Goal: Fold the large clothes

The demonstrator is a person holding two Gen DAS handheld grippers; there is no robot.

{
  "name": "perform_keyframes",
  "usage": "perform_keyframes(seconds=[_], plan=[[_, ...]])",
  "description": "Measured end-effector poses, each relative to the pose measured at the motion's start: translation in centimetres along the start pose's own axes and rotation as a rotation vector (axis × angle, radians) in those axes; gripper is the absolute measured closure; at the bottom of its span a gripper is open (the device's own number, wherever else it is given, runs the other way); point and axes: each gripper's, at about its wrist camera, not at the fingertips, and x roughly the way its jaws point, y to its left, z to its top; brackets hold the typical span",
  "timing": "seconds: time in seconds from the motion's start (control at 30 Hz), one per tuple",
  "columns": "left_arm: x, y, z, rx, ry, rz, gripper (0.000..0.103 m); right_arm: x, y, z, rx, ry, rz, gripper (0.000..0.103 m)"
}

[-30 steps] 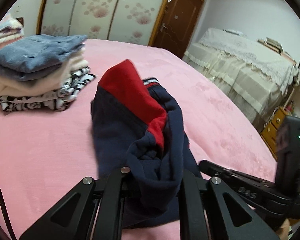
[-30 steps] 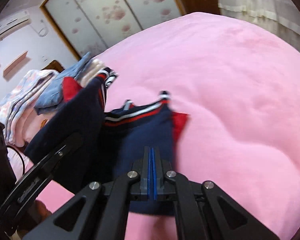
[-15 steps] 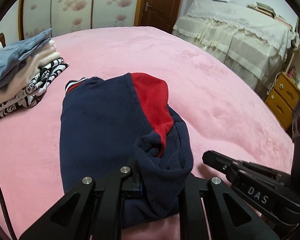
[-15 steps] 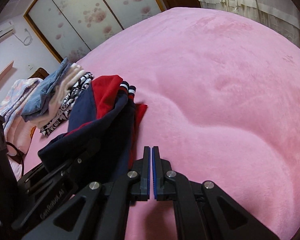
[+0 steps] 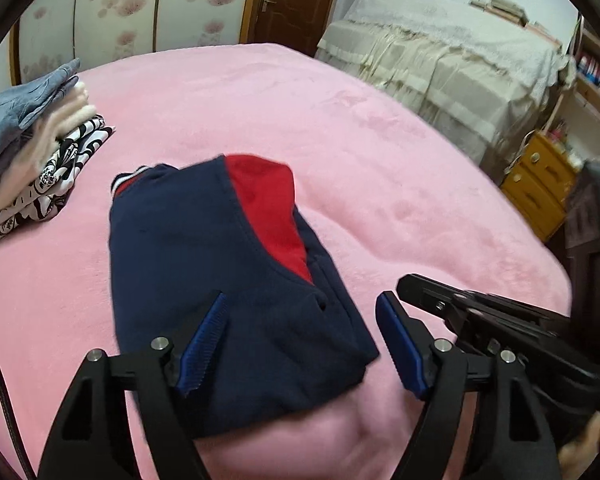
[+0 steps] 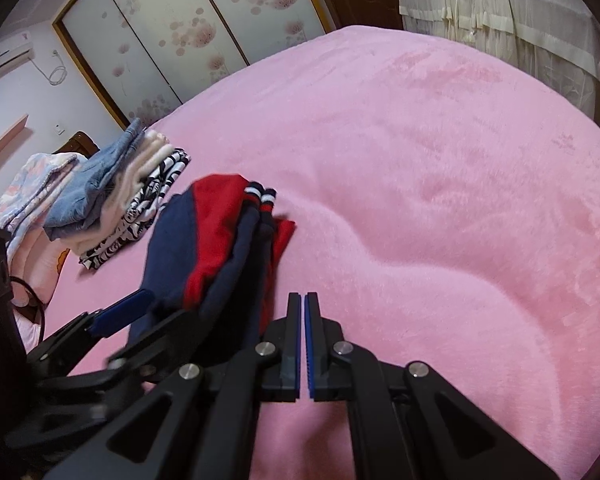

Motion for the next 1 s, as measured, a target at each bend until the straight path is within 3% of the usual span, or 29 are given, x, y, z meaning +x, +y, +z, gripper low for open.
perform_keyframes(seconds=[0.1,0.23,0.27,0.33,0.43,0.6,0.67,0.7,0.73,0.83,0.9,1.0], plan=[[-2.3,1.2,0.0,-0.038,-0.005,-0.046,0.027,-1.2,0.8,0.3,-0.014,-0.009,0.019,0.101],[-4.6,4.4,-0.3,-0.17,-0.021,-0.06,0.027,-1.8,2.9,0.4,-0.05,0.0,0.064,0.098],[-5.0,5.4,-0.5,-0.208,-0.021,-0.055,0.027,-1.9,3.5,0.4,-0.06,0.007,0.083,0.095],[-5.2,7.1,-0.9,-0.253,-0.013,-0.03,0.027,-2.0,4.6,0.2,-0.081,0.015,0.113,0.073],[-4.6,9.3,-1.6,-0.303,0.014,0.027,0.027,-1.6,6.5,-0.5,-0.129,0.023,0.128,0.064],[-3.0,11.0,-2.7,-0.332,0.05,0.038,0.027,0.5,7.7,-0.9,-0.172,0.064,0.096,0.064],[-2.1,11.2,-2.9,-0.323,0.064,0.047,0.027,1.5,8.2,-1.0,-0.203,0.079,0.067,0.078],[-1.6,11.2,-2.9,-0.32,0.073,0.046,0.027,2.0,8.3,-1.0,-0.216,0.091,0.054,0.095],[-1.1,11.3,-2.9,-0.321,0.08,0.046,0.031,2.2,8.1,-1.1,-0.219,0.094,0.046,0.096],[0.1,11.2,-2.6,-0.315,0.096,0.018,0.062,1.2,6.7,-0.9,-0.166,0.062,0.055,0.098],[0.2,10.9,-2.6,-0.309,0.085,0.001,0.063,0.4,5.2,-1.3,-0.121,0.046,0.076,0.098],[0.4,10.2,-3.0,-0.271,0.07,0.015,0.067,2.3,3.1,-2.9,-0.06,0.113,0.046,0.098]])
